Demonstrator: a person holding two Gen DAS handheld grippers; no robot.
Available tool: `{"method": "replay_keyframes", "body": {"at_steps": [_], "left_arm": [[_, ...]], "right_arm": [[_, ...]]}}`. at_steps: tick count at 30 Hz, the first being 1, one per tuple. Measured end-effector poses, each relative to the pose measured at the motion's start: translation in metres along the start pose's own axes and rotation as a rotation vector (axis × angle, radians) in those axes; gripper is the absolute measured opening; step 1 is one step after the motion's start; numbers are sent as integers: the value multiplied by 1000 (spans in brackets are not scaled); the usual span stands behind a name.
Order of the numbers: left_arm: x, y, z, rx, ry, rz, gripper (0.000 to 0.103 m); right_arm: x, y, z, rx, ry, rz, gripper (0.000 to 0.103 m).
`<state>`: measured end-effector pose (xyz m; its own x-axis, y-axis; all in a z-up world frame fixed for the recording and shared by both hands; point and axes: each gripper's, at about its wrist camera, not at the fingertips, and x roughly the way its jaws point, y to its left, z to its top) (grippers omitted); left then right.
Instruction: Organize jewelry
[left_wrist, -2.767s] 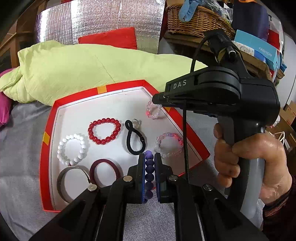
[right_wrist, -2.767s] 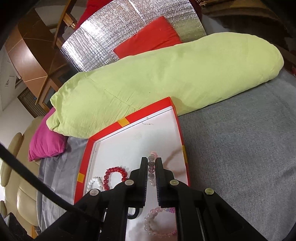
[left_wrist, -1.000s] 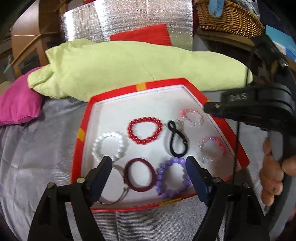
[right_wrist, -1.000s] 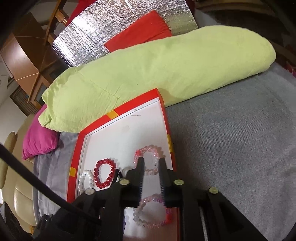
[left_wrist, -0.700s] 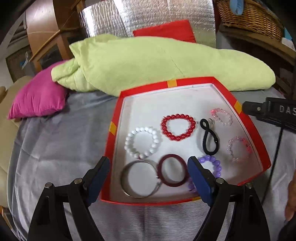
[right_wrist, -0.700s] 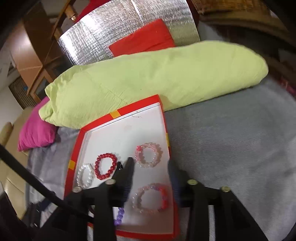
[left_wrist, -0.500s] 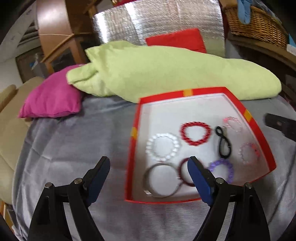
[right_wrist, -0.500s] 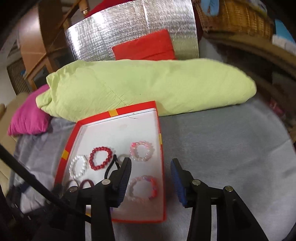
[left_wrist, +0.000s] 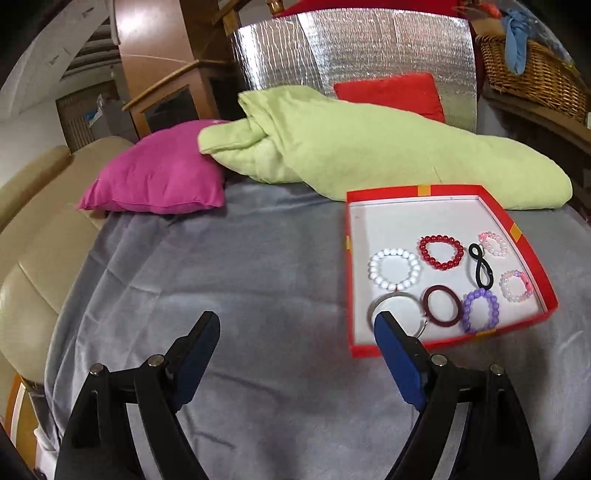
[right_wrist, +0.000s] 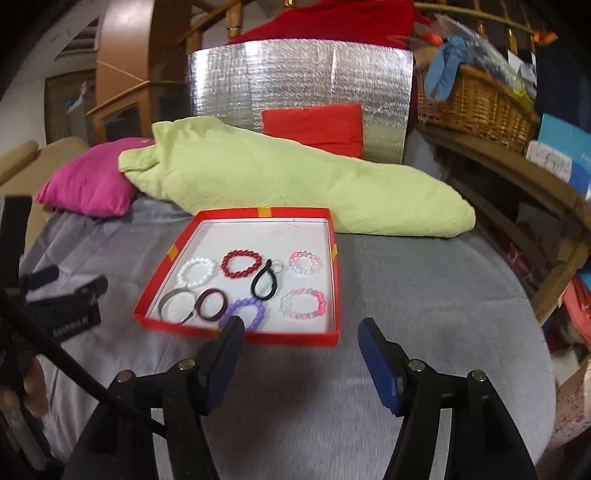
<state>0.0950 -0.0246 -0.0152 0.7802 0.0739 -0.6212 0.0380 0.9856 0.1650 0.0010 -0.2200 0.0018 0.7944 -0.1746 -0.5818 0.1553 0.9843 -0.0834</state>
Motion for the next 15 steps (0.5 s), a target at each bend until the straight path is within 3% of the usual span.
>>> {"method": "replay_keyframes", "body": {"at_steps": [8,15], "left_arm": [[-28,12,-14,-19,-28,-39,87],[-31,18,-11,-32,-54,-61,87]], "right_arm": [[-23,9,-2,41,-63,-11,72],[0,11,0,76,-1,-46,72]]}}
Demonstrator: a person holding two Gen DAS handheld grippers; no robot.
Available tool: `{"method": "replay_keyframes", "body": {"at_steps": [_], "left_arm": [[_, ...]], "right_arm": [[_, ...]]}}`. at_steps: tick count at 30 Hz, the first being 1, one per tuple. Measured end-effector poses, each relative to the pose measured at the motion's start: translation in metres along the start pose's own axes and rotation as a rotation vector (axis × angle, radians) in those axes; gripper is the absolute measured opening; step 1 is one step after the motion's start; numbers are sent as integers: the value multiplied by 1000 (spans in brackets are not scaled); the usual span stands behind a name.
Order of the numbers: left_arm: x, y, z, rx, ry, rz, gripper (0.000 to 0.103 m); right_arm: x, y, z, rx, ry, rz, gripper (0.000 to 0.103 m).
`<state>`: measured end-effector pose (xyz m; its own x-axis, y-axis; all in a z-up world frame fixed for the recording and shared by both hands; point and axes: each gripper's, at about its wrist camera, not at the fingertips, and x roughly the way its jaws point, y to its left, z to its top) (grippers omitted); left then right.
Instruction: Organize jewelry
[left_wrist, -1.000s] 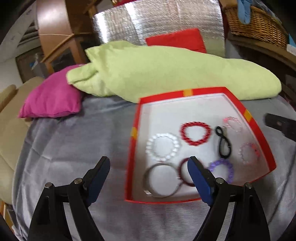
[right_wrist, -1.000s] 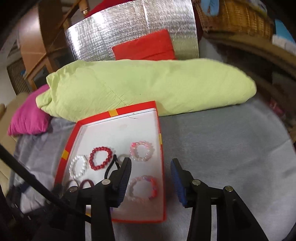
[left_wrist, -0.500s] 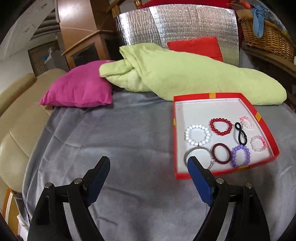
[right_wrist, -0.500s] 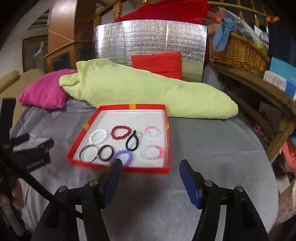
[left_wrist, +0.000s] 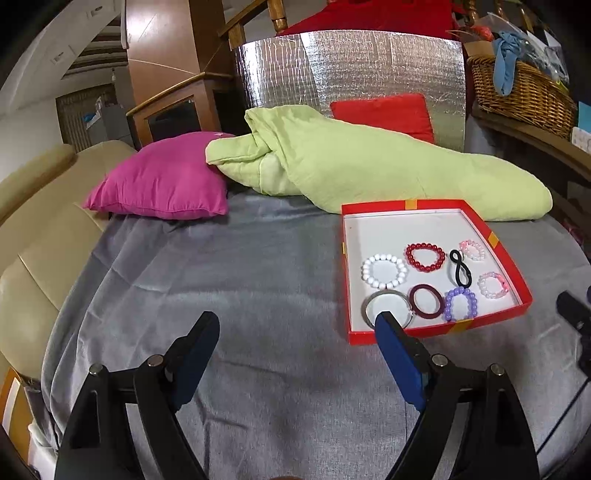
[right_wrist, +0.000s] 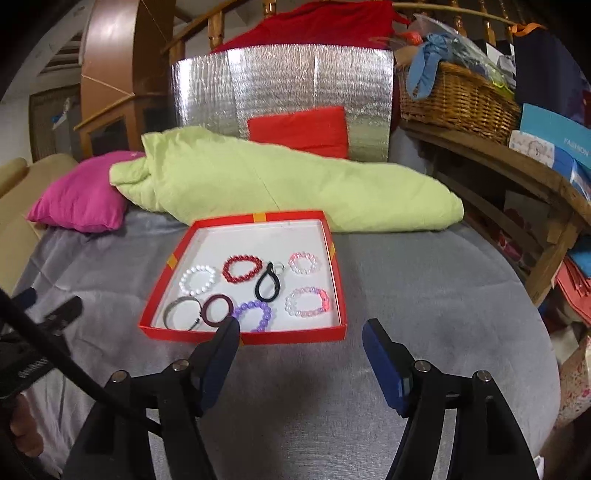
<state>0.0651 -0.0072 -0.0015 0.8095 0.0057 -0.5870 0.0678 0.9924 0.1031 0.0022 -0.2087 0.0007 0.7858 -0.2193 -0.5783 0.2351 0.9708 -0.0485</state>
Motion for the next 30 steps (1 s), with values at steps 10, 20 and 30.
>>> {"method": "replay_keyframes", "body": {"at_steps": [10,20,30], "left_arm": [[2,-3,3,1,-4,-8,87],[1,-11,4,12,-6,-15,87],[0,-13,5,15,-11,-13,87]], "right_arm": [[8,8,-4,-53,17,-23,72],[7,2,-3,-50,16,-13,73],[7,2,-3,-49,16,-12,73]]}}
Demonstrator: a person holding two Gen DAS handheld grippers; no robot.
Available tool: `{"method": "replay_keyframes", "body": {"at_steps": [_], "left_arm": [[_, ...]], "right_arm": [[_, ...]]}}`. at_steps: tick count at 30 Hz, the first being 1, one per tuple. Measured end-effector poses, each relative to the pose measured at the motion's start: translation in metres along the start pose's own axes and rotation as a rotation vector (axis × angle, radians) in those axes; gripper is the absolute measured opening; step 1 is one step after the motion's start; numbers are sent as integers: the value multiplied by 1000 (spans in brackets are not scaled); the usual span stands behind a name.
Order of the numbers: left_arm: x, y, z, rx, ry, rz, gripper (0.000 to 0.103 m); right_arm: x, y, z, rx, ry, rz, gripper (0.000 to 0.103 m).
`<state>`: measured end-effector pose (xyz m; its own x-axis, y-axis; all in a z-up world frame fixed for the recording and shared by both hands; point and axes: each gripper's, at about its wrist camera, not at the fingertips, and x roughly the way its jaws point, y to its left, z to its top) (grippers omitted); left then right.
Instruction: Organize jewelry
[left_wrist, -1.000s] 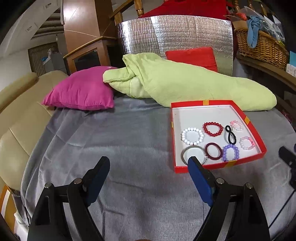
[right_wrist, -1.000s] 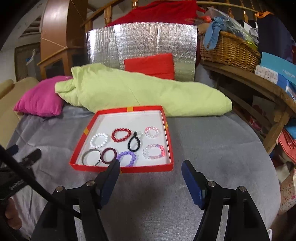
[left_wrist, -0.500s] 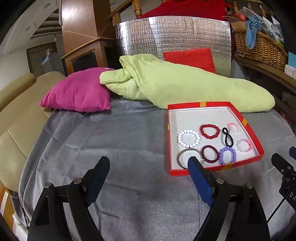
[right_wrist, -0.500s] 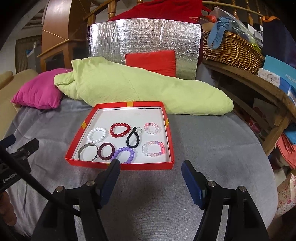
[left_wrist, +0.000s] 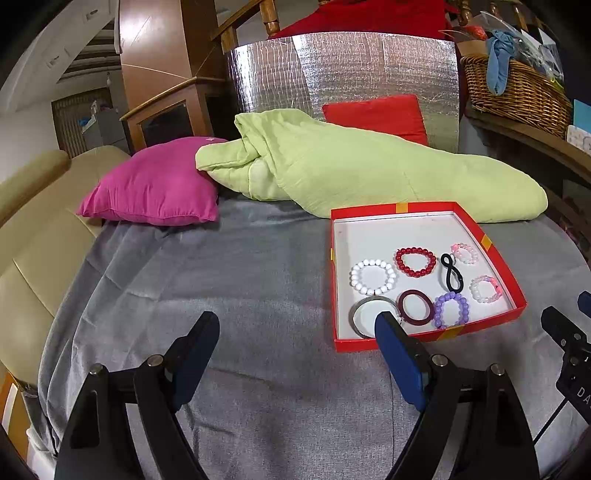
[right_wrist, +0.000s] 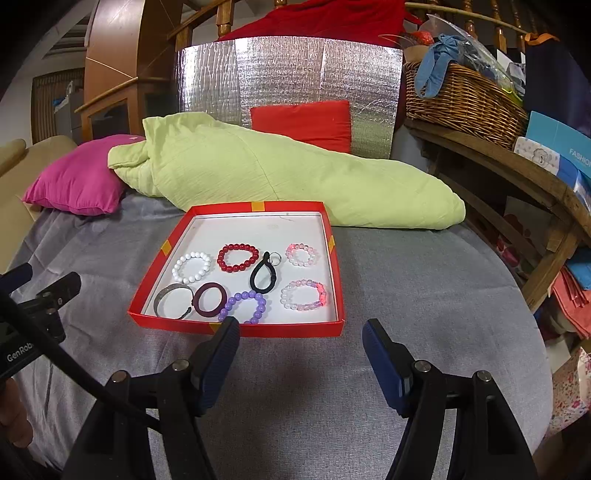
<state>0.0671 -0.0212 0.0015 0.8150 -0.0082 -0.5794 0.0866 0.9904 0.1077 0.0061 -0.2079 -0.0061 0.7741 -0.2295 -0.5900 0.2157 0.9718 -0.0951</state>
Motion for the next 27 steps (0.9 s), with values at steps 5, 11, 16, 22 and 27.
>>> {"method": "replay_keyframes", "body": {"at_steps": [5,11,16,22,27], "left_arm": [[-1,1,0,0,-2,0,87],[-2,1,0,1,-5,0,87],[-2,1,0,3,-6,0,87],[-3,1,0,9,-10,4,87],[-3,1,-1,7,-11,6,87]], "right_arm": [[0,0,0,-1,-1,2,73],[-1,2,-1,-6,-5,5,73],[-1,3,-1,-5,-3,8,73],[0,2,-1,-5,-4,8,73],[0,2,-1,-5,-6,9,73]]}}
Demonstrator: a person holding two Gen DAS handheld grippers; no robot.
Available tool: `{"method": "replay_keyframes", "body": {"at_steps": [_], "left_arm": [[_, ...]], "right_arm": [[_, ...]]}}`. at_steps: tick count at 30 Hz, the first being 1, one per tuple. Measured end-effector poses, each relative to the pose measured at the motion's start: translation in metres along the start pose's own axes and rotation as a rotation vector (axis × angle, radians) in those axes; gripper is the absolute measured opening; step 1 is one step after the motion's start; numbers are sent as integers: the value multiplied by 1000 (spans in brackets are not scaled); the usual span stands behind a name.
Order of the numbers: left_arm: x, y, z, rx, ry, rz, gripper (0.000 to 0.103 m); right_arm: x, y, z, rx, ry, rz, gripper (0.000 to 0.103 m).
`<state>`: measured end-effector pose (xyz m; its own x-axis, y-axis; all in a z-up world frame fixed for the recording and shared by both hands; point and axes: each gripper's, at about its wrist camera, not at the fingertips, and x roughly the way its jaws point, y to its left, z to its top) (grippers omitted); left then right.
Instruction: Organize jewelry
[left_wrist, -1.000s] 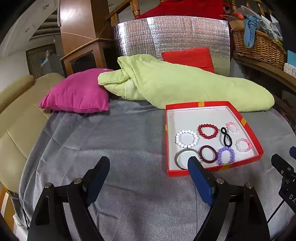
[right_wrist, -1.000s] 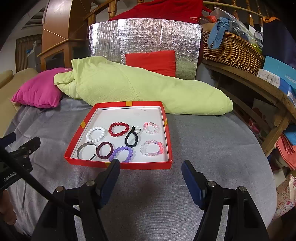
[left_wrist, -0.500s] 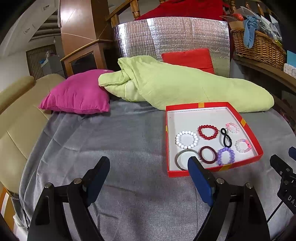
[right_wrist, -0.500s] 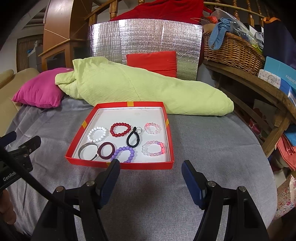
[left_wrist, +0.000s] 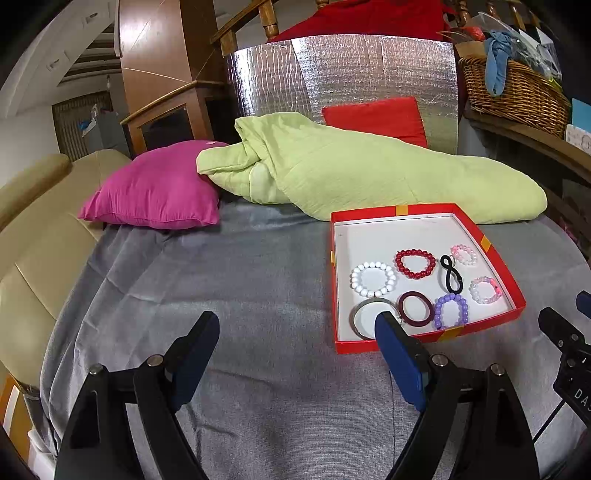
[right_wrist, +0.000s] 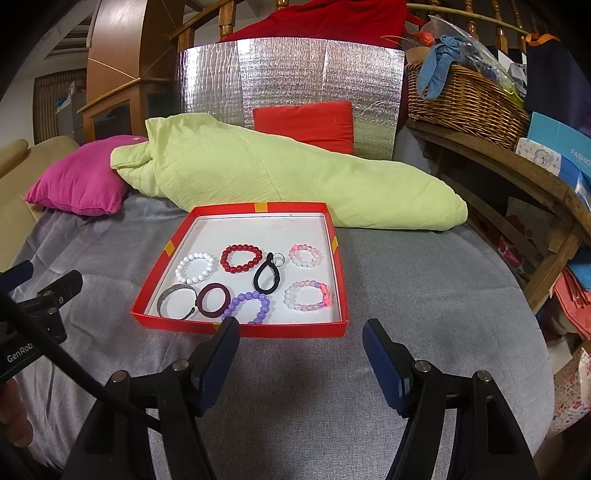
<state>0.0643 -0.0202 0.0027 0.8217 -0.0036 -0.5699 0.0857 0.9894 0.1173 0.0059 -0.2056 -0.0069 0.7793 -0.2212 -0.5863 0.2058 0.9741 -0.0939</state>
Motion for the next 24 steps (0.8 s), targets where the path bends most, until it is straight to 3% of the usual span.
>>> {"method": "replay_keyframes", "body": {"at_steps": [24], "left_arm": [[-3,1,0,2,-5,-6,87]], "right_arm": [[0,3,0,-8,-1,9,73]]}}
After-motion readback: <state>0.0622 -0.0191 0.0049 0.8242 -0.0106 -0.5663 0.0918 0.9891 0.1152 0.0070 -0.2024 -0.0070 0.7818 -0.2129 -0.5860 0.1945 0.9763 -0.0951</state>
